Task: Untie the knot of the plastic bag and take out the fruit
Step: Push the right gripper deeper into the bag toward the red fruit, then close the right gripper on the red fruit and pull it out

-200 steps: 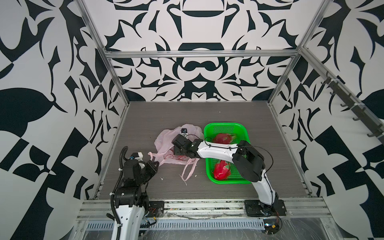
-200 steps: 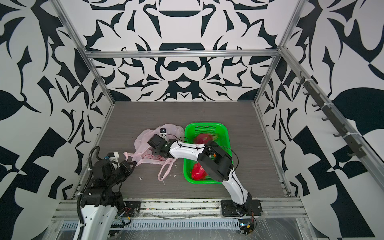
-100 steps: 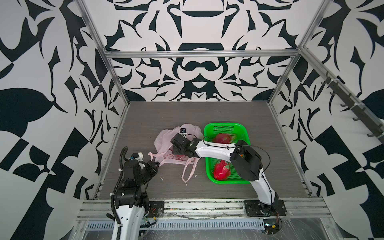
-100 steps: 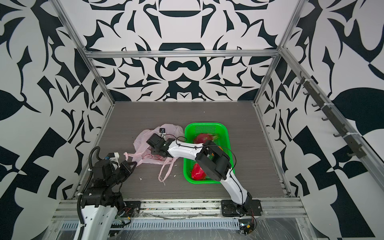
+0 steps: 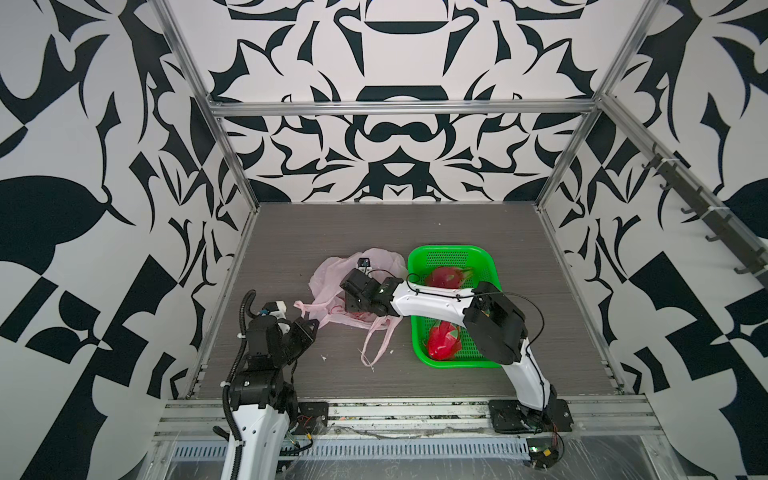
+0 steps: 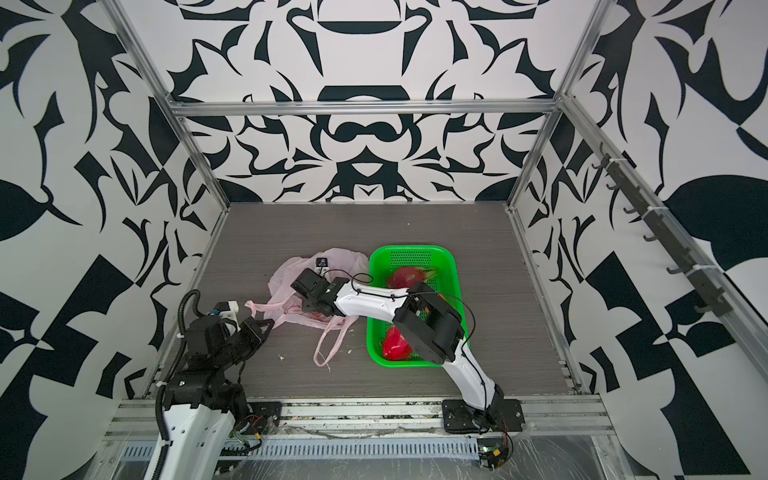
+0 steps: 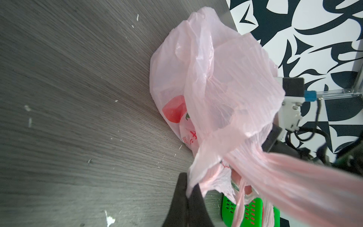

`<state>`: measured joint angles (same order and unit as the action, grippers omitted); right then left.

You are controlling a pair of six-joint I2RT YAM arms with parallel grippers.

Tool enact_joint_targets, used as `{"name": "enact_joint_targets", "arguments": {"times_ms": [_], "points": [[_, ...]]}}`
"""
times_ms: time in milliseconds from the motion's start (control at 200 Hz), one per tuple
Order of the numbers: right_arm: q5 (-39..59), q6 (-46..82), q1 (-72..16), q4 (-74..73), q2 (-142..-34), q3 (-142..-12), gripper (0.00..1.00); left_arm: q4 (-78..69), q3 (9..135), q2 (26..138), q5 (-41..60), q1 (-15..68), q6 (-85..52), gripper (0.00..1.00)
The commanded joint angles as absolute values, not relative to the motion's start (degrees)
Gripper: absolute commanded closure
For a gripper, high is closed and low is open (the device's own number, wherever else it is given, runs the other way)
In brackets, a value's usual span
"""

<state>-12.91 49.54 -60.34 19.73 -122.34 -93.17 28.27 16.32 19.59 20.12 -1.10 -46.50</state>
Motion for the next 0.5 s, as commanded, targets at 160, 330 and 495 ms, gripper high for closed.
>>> {"name": "enact_joint_targets", "arguments": {"times_ms": [160,330,495], "points": [[-14.63,45.9,-61.7,21.96,-114.8,-94.48,0.48,22.25,18.08,23.95,19.42,-1.06,-45.53,1.0],[-14.71,44.81,-62.47,22.63,-113.91,-94.91,0.49,20.07,19.16,25.77,19.32,-1.06,-45.22,1.0],[-15.96,43.23,-63.37,24.17,-113.0,-96.23,0.5,19.6,20.24,26.11,19.07,-1.05,-44.99,1.0]]}}
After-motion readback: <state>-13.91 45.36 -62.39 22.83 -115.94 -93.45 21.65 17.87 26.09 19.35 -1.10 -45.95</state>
